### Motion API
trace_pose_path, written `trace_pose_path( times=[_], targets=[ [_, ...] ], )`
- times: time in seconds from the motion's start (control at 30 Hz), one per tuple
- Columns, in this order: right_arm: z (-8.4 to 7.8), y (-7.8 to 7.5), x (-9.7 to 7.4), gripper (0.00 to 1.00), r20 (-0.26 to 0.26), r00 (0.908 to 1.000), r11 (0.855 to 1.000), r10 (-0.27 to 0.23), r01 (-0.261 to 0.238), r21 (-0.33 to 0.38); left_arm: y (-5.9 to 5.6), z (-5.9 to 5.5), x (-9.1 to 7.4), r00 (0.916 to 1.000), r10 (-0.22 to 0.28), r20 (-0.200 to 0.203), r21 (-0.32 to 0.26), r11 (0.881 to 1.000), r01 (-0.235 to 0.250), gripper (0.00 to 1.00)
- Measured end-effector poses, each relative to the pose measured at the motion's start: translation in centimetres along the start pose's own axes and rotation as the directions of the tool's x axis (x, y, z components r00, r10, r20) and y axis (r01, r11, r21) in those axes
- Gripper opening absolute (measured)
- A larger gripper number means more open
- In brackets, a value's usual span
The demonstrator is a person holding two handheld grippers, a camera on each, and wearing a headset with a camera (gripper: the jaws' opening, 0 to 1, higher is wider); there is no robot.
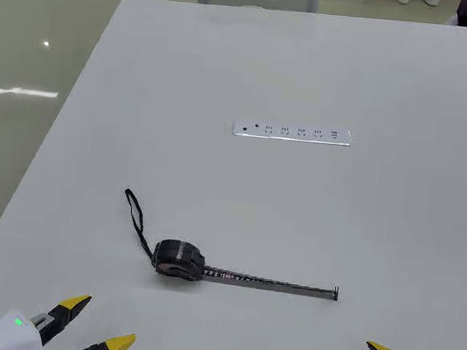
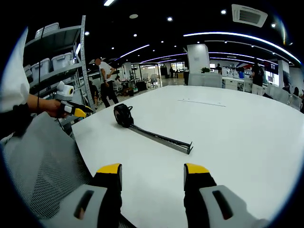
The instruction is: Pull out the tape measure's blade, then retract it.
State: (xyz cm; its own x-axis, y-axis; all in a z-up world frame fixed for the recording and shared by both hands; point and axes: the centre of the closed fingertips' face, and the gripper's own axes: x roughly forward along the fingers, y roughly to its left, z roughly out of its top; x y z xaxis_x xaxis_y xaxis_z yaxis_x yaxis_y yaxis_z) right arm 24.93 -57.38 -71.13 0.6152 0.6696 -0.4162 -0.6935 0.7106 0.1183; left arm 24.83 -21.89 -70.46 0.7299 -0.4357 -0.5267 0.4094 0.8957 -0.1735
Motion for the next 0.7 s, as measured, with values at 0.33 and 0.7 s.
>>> trace_pose_path(
  times=[0.33,0.7],
  targets=[
    [0.2,-0.7,0.6,0.52,0.005,0.9997,1.000,0.022,-0.022,-0.016,-1.1,0.7,1.5,0.9997,0.006,-0.025,0.037,0.999,-0.005,0.64],
    [0.4,-1.6,1.2,0.52,0.006,0.9996,0.999,0.028,-0.028,-0.026,-1.6,1.3,2.8,0.9996,-0.011,-0.025,0.016,1.000,0.011,0.65]
  ],
)
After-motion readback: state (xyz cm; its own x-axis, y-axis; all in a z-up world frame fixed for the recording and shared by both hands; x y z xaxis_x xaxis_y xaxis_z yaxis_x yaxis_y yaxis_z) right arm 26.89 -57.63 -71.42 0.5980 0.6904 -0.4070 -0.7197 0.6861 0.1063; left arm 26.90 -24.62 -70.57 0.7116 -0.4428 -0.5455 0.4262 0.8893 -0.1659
